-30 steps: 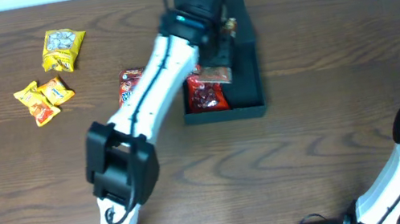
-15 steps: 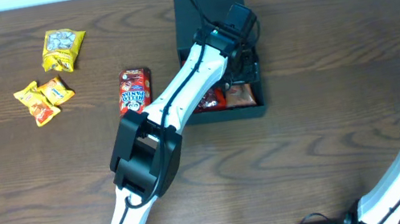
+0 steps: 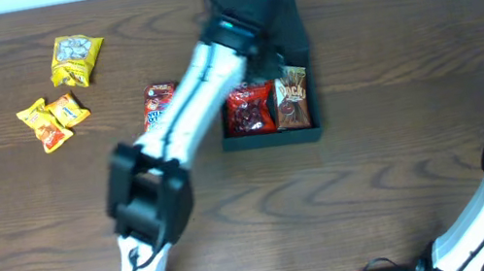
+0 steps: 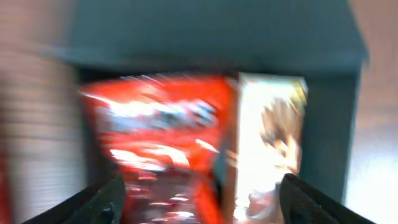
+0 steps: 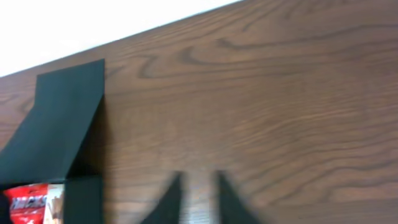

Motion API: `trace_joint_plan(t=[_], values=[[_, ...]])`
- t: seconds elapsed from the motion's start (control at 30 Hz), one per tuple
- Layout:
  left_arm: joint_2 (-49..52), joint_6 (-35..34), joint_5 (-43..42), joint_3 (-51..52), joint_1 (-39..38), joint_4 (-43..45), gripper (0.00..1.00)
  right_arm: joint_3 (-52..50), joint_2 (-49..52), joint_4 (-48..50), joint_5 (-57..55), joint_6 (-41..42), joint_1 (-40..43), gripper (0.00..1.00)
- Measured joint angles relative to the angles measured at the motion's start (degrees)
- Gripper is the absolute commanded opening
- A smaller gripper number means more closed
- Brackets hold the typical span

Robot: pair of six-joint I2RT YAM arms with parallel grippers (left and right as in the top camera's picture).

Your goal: Pack container

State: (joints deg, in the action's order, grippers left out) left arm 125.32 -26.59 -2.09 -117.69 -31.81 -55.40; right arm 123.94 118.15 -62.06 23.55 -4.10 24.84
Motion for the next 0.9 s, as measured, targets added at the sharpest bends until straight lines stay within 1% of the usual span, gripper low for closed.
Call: trace_joint_plan(t=[0.07,0.17,0.27,0.43,0.67,0.9], values=[[-2.99,0.07,2.29,-0.13,3.3,-0.24,0.8,0.0,0.0,-0.15,-0.02,0.17,-2.43,0.02],[-6.38,0.07,4.57,-0.87,9.97,-0.94,0.8,-0.07,0.0,-0.59,0.2,-0.33,-8.31,0.02],[-7.1,0.7,5.57,-1.05,16.09,-1.49,0.83,-1.57,0.0,-1.36,1.11,-2.21,-15.28,0.02],[-6.99,3.32,5.22,-1.05,22.58,-1.84,0.86,-8.13,1.46,-2.21,2.64,-4.17,-26.95,0.02],[-6.99,6.99,5.07,-1.05,27.78,-1.44,0.92,-17.31,2.91,-2.14,1.97,-5.99,-37.55,0.02],[-6.99,8.9,5.05,-1.05,28.89,-0.09,0.94,-23.21,2.93,-1.11,-1.64,-6.27,-41.22,0.01]])
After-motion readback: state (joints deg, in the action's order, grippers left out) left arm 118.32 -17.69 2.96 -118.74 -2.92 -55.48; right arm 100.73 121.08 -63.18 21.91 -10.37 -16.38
